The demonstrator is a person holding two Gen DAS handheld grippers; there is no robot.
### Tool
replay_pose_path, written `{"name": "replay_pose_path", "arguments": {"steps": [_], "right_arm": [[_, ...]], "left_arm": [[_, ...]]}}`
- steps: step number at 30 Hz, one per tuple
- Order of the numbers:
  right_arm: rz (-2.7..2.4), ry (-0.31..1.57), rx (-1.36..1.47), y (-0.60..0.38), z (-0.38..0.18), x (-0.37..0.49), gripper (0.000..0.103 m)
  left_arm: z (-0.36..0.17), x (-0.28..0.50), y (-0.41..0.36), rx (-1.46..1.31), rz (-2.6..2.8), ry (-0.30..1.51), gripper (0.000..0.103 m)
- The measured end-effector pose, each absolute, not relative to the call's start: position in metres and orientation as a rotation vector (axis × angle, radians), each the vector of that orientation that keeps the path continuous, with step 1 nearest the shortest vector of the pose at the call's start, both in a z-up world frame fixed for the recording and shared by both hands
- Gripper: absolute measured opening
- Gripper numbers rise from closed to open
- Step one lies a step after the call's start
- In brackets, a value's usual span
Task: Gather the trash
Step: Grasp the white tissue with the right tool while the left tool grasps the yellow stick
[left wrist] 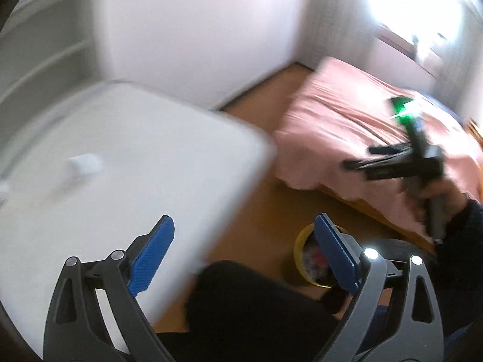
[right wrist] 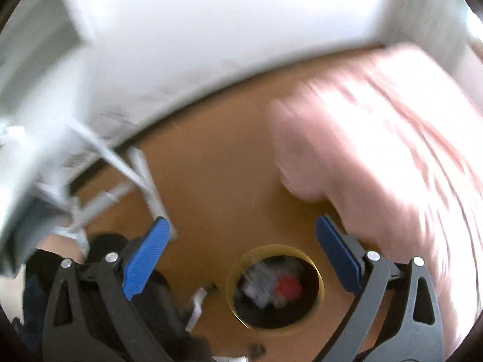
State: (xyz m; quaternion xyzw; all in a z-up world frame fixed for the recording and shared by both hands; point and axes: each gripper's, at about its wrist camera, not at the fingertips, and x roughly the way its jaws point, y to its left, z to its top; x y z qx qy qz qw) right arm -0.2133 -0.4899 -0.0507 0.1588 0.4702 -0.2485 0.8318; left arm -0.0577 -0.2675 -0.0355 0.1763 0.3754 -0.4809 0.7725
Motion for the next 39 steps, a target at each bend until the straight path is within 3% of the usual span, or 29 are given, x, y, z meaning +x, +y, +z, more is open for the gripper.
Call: {"name": "replay_pose_path", "arguments": {"steps": [8, 18, 25, 28, 30, 31, 39], "right_arm": [[0.024, 0.888, 0.072, -0.304, 0.023, -0.009, 0.094], [0.215, 0.976, -0.044, -0.152, -0.013, 0.184, 0.085], [0.177, 1.038, -0.064, -0.124, -0.036, 0.248, 0.079], [0.175, 1.056, -0.078, -0.120, -0.044, 0.257, 0.071], [0.179, 1.077, -0.073, -0.120, -0.047, 0.259, 0.036], [0.176, 1.071, -0.069, -0.121, -0.045, 0.258, 0.033], [0.258, 1.040, -0.057, -0.135, -0.015, 0.214, 0.032]], "left_arm": [[-0.020, 0.048, -0.097, 0.232, -0.563, 0.803, 0.091], [-0.028, 0.114, 0.053, 0.103, -0.277, 0.862, 0.091], [-0.033, 0.161, 0.060, 0.135, -0.281, 0.877, 0.091], [-0.036, 0.192, 0.052, 0.151, -0.305, 0.869, 0.091], [-0.037, 0.212, 0.046, 0.164, -0.321, 0.867, 0.091], [-0.038, 0.221, 0.041, 0.178, -0.325, 0.868, 0.091], [-0.054, 0.284, 0.008, 0.269, -0.406, 0.863, 0.091]]}}
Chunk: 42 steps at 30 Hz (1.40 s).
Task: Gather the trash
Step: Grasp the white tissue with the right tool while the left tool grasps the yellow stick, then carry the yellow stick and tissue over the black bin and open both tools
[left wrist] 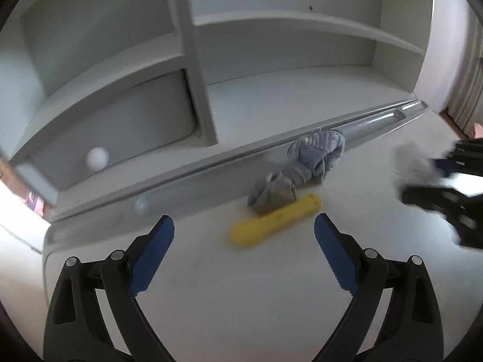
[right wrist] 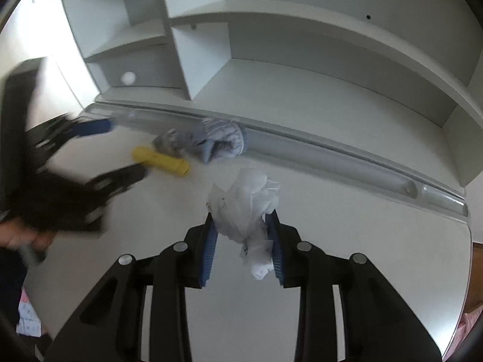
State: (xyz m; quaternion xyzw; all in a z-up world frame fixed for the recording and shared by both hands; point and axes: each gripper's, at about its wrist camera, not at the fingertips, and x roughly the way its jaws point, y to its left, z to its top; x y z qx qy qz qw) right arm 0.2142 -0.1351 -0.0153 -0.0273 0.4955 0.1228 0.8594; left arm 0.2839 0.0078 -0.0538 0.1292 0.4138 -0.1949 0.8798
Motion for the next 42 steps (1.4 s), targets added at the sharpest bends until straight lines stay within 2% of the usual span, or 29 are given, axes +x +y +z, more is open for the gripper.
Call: {"name": "replay_pose_path", "arguments": {"steps": [6, 15, 16, 18, 20, 21, 23, 25, 33, 42], "right_arm": [[0.232, 1.020, -0.041, -0.157, -0.004, 0.187, 0.032], [0.185, 1.016, -0.012, -0.187, 0.001, 0.173, 0.032], [0.183, 1.016, -0.009, -0.189, 0.001, 0.171, 0.032], [0.177, 1.016, -0.005, -0.194, 0.001, 0.166, 0.032], [0.169, 1.013, -0.001, -0.200, 0.003, 0.158, 0.032], [0.166, 1.013, 0.003, -0.202, 0.003, 0.156, 0.032], [0.156, 1.009, 0.016, -0.209, 0.005, 0.148, 0.032], [0.145, 1.003, 0.025, -0.216, 0.007, 0.139, 0.032], [0.008, 0.949, 0.075, -0.277, 0.033, 0.056, 0.032], [-0.365, 0.958, 0.288, -0.405, 0.012, -0.114, 0.032]], "left_arm": [[-0.066, 0.296, -0.009, 0.287, -0.454, 0.895, 0.091], [-0.061, 0.263, -0.035, 0.319, -0.602, 0.929, 0.091], [-0.062, 0.264, -0.035, 0.313, -0.594, 0.932, 0.087], [-0.064, 0.272, -0.036, 0.296, -0.566, 0.954, 0.073], [-0.063, 0.277, -0.034, 0.282, -0.541, 0.962, 0.055], [-0.062, 0.277, -0.035, 0.280, -0.535, 0.962, 0.050], [-0.060, 0.274, -0.035, 0.295, -0.527, 0.967, 0.023], [-0.059, 0.270, -0.037, 0.295, -0.530, 0.983, 0.014], [-0.023, 0.213, -0.060, 0.296, -0.518, 0.917, 0.012], [0.007, 0.086, -0.193, 0.412, -0.823, 0.770, 0.012]]}}
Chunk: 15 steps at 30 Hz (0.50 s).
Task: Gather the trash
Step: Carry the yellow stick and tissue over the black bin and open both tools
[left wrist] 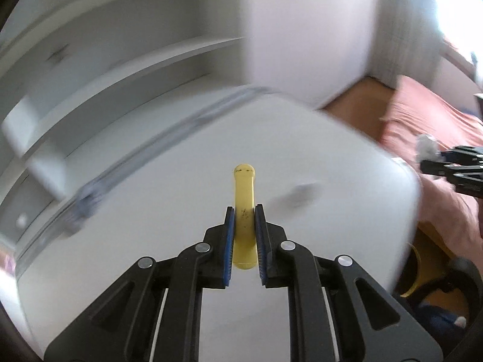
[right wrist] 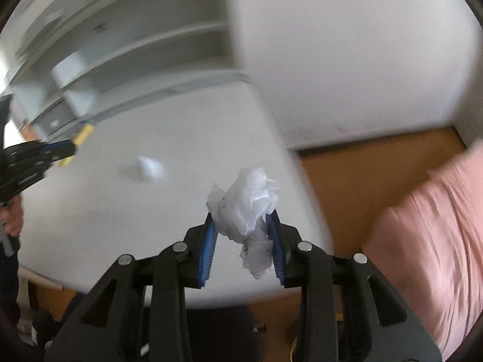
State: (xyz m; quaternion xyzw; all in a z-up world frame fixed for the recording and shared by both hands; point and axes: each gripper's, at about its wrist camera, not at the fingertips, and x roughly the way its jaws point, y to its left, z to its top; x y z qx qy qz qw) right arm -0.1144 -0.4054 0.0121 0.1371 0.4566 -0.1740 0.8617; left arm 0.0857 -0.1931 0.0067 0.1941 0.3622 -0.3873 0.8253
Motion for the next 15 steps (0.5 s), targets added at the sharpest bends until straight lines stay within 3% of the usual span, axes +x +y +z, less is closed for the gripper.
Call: {"name": "replay_pose_path", "arguments": {"steps": [8, 15], "right_arm": [[-0.744, 0.973, 0.507, -0.507, -0.036, -0.295, 0.032], [-0.893, 1.027, 0.655, -0.542, -0.097, -0.406, 0.032]], "left_arm": [[-0.002, -0.045, -0.333, 0.493, -1.200, 0.730, 0.012], [-0.056, -0.154, -0.435, 0.609, -1.444, 0.791, 0.012]]}}
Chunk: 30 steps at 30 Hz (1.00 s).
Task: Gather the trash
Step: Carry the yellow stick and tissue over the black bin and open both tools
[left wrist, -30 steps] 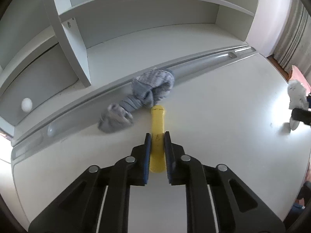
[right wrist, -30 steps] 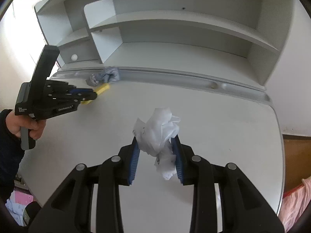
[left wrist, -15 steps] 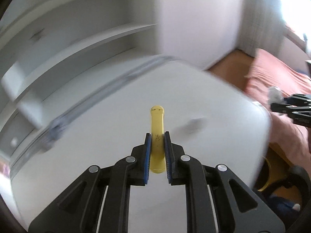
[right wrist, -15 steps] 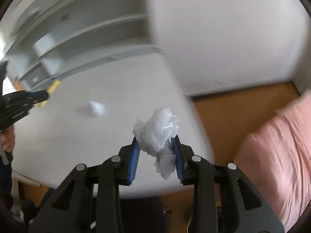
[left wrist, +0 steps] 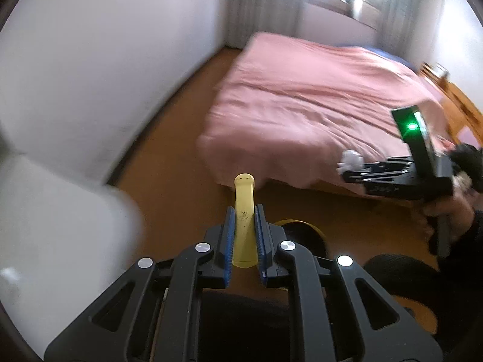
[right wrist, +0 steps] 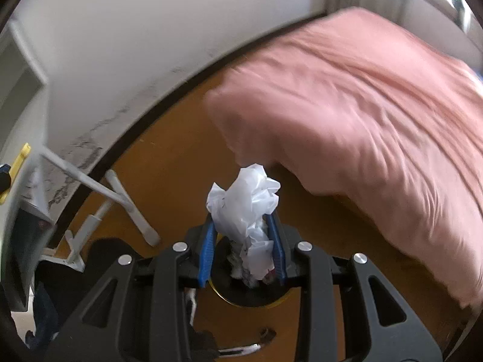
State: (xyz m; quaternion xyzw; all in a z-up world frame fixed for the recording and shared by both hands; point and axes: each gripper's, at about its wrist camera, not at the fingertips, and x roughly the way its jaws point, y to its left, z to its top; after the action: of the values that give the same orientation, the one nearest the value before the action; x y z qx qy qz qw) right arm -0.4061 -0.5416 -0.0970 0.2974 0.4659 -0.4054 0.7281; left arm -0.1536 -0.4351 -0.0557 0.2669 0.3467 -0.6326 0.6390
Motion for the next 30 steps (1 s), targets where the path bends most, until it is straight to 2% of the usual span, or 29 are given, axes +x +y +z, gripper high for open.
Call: {"name": "replay_pose_path", "arguments": {"steps": [5, 13, 18, 29, 30], "right_arm": [[-0.911, 1.078, 0.762, -0.548, -0.144, -0.451, 0.032], [-0.869, 1.171, 0.827, -0.545, -0.195, -0.478, 0.032], [-0.812, 1.204, 0.838, -0.541, -0.211, -0.478, 0.032], [-0.764, 1.197, 0.833, -0.541, -0.213, -0.472, 0.033], [-0.763, 1.195, 0.827, -0.541, -0.212, -0.470, 0.036]], "left_arm": [[-0.118, -0.215, -0.478, 0.740, -1.502, 0.834, 0.012], [-0.205, -0.253, -0.516, 0.836, -1.548, 1.005, 0.012], [-0.225, -0.270, -0.527, 0.874, -1.542, 1.038, 0.012], [-0.228, -0.273, -0.529, 0.896, -1.548, 1.042, 0.013], [-0.227, -0.273, -0.529, 0.896, -1.548, 1.039, 0.013]]}}
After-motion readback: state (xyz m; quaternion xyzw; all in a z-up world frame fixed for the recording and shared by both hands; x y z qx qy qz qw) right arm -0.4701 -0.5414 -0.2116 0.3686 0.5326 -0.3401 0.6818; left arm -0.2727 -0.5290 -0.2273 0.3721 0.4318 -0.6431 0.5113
